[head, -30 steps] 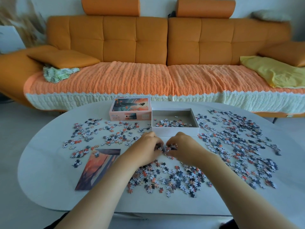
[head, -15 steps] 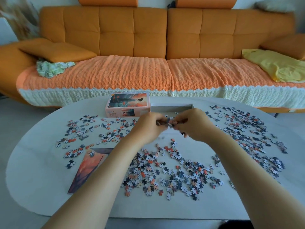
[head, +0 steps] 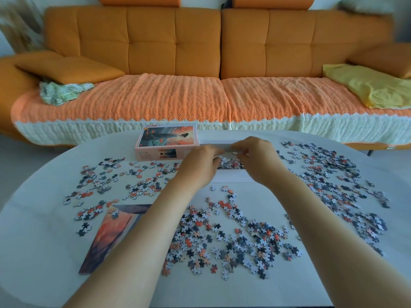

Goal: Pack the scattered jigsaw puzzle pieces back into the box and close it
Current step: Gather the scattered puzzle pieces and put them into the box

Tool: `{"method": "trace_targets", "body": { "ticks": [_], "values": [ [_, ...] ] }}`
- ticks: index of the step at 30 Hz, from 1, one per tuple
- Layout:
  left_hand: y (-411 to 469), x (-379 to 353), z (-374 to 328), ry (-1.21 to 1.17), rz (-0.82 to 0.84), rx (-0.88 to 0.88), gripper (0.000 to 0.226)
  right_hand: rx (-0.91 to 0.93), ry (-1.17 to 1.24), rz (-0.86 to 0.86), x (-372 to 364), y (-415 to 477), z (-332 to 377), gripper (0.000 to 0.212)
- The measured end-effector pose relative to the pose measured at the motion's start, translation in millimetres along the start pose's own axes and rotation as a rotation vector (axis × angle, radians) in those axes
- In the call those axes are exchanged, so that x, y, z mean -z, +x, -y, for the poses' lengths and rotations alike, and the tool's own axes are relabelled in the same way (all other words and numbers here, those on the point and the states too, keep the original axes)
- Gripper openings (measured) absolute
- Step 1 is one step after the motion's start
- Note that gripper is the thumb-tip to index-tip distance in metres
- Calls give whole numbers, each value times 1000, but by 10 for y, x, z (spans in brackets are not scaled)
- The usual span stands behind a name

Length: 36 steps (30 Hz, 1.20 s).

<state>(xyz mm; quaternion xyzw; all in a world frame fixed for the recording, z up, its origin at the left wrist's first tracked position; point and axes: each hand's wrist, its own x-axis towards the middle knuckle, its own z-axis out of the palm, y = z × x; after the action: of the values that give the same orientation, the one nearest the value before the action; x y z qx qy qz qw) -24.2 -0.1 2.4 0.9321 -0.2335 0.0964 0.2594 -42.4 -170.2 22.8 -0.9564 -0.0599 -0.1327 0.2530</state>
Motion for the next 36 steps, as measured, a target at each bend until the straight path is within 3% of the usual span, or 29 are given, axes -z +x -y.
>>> {"method": "trace_targets", "body": {
  "ticks": [3,7,11,13,17,21,26,28,30,33,36],
  "values": [
    [-41,-18,-11,84,-22,-37,33,20,-59,24,4,-61,-14,26],
    [-130,-25,9,207,83,-108,31,62,-88,265,33,-176,8,31],
    [-287,54,-2,169,-71,-160,28,169,-51,39,68,-269,19,28],
    [-408,102,-42,139,-104,-184,21,230,-29,62,93,-336,82,27],
    [-669,113,-121,-9,83,-73,13,251,-83,267,20,-530,127,33],
    [-835,68,-129,29,284,-24,29,198,-123,436,-58,-701,122,52],
    [-957,184,-214,-107,353,37,29,104,-60,446,58,-849,97,58],
    [-1006,220,-268,-100,379,38,39,76,-23,445,171,-938,78,52],
    [-1071,227,-320,-13,464,17,72,69,-10,436,332,-1029,63,42],
    [-1173,178,-387,166,589,-18,114,15,-137,568,533,-1165,18,68],
    [-1229,95,-425,269,551,-68,116,-111,-188,672,542,-1301,-5,87]
  ]
}}
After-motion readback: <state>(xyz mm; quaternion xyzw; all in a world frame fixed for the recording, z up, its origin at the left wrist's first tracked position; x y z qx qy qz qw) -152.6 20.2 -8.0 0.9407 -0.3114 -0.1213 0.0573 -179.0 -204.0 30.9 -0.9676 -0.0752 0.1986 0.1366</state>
